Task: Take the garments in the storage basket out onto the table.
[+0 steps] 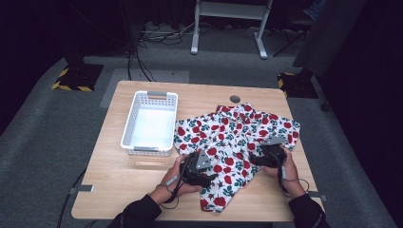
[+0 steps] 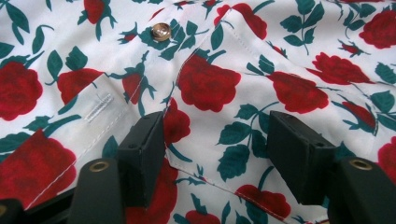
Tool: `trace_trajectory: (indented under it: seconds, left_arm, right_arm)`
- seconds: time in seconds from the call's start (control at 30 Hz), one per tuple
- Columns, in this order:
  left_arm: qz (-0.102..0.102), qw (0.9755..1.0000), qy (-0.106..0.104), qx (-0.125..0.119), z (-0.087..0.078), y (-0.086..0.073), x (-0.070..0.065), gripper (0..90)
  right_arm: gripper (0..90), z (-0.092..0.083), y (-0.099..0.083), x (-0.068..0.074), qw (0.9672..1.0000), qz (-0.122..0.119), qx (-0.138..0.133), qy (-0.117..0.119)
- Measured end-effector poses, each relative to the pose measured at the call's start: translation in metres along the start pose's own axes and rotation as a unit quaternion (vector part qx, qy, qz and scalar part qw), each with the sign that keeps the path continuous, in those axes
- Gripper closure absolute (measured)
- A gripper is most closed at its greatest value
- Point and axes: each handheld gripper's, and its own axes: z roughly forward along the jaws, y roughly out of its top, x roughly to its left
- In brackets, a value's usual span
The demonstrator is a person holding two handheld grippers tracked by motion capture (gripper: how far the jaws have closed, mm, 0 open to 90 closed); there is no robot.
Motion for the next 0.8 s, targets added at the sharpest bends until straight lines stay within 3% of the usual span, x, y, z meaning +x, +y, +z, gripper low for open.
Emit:
trace_trajectory:
  seconds: [0.1,0.2,0.33,0.4,0.5,0.6,0.7,0.8]
  left_arm:
    - [0.002,0.9995,-0.032,0.001,0.004,-0.001,-0.012,31.9]
    - [0.017,0.9985,-0.051,0.008,0.009,-0.002,-0.027,31.9]
    - [0.033,0.9975,-0.057,0.027,0.014,-0.006,-0.036,31.9]
    - [0.032,0.9976,-0.054,0.029,0.014,-0.008,-0.035,31.6]
    - [0.02,0.9981,-0.052,0.028,0.011,-0.012,-0.029,31.8]
    - [0.022,0.9987,-0.035,0.032,0.007,-0.017,-0.024,31.7]
    - [0.016,0.9988,-0.024,0.039,0.003,-0.023,-0.018,31.7]
    - [0.007,0.9988,-0.021,0.043,0.001,-0.03,-0.012,31.0]
  right_arm:
    - [37.7,0.002,0.003,0.005,0.9999,-0.003,-0.001,-0.014]
    - [37.1,-0.001,0.003,0.009,0.9997,-0.012,-0.002,-0.02]
    - [36.9,-0.022,-0.006,0.011,0.9979,-0.044,-0.023,0.043]
    - [36.1,-0.033,-0.013,0.015,0.9947,-0.073,-0.027,0.067]
    - [34.1,-0.045,-0.025,0.023,0.9893,-0.097,-0.035,0.103]
    - [33.0,-0.052,-0.033,0.035,0.9824,-0.137,-0.036,0.122]
    - [31.9,-0.051,-0.036,0.043,0.9765,-0.158,-0.036,0.142]
    - [30.5,-0.047,-0.037,0.048,0.9736,-0.167,-0.034,0.152]
